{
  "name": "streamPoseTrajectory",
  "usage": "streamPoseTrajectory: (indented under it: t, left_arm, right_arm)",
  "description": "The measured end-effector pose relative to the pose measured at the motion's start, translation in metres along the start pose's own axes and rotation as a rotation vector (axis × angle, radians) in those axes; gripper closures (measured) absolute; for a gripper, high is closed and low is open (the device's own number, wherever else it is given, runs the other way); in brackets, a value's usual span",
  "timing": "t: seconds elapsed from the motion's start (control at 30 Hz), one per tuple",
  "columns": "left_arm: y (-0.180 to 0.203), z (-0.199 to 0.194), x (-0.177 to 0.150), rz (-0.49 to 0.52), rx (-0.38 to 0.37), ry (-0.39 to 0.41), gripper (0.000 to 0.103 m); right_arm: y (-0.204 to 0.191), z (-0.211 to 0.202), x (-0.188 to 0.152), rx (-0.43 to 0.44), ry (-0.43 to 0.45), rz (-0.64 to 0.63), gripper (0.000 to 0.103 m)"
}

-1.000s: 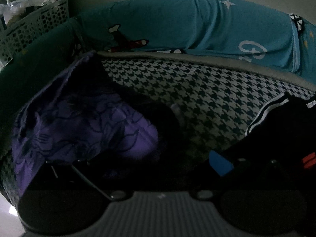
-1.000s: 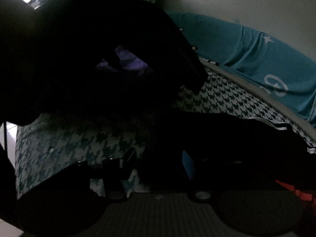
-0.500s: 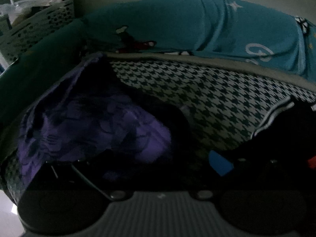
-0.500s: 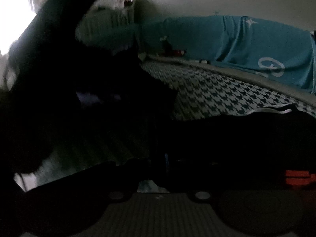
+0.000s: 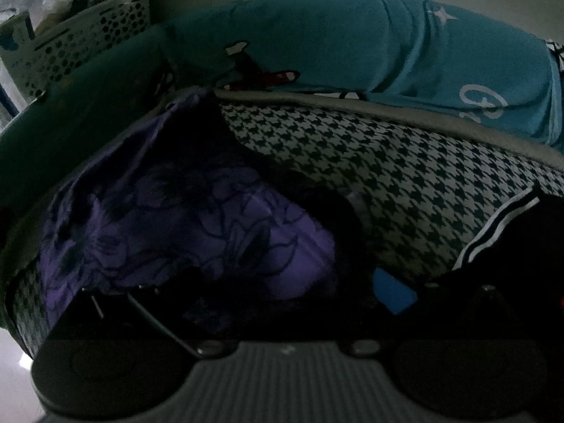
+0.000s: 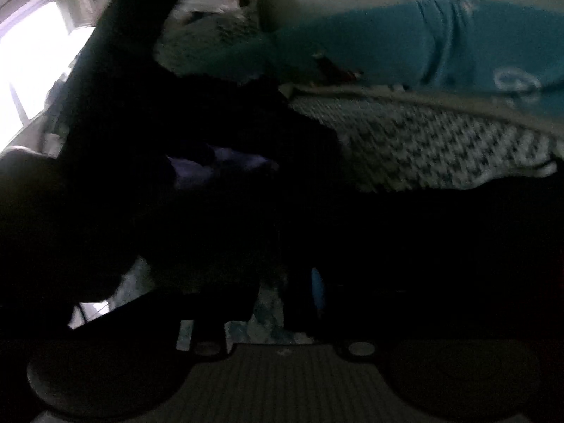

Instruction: Fold clothes

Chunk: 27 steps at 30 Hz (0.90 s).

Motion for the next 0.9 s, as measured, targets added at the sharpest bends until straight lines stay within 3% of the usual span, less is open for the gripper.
streamPoseTrajectory:
  t: [0.13,0.43,0.63,0.7,0.77,0.9]
  left_arm:
    - [0.000,0.001,0.000,0.001,-0.002,-0.003,0.000]
    - [0.000,0.001,0.000,0.003,-0.003,-0.006,0.000]
    - [0.001,0.002,-0.001,0.008,-0.002,-0.010,0.000]
    - [0.001,0.002,-0.001,0.010,-0.002,-0.011,0.000]
    - [0.000,0.002,-0.001,0.007,-0.003,-0.011,0.000]
    - [-0.002,0.002,0.000,-0.005,-0.011,-0.012,0.000]
  right_arm:
    - [-0.008,-0.007,0.002,-0.024,0.007,-0.094,0.065]
    - [-0.023,0.009,-0.018,-0.118,-0.070,-0.259,0.060]
    - [-0.026,0.015,-0.025,-0.169,-0.075,-0.330,0.061]
    - [-0.024,0.015,-0.024,-0.183,-0.070,-0.323,0.070]
    - [-0.020,0.014,-0.022,-0.205,-0.066,-0.305,0.089]
    - [-0.006,0.004,-0.011,-0.205,-0.027,-0.179,0.094]
Point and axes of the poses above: each gripper's, at about its wrist camera, not at the fingertips, and z roughly the way its jaws point, y to its right, x to its top, the point moved 3 cm from there along z, roughly the way its jaws point, and after that the axes turned 5 degrees about x, right-handed, at the moved point
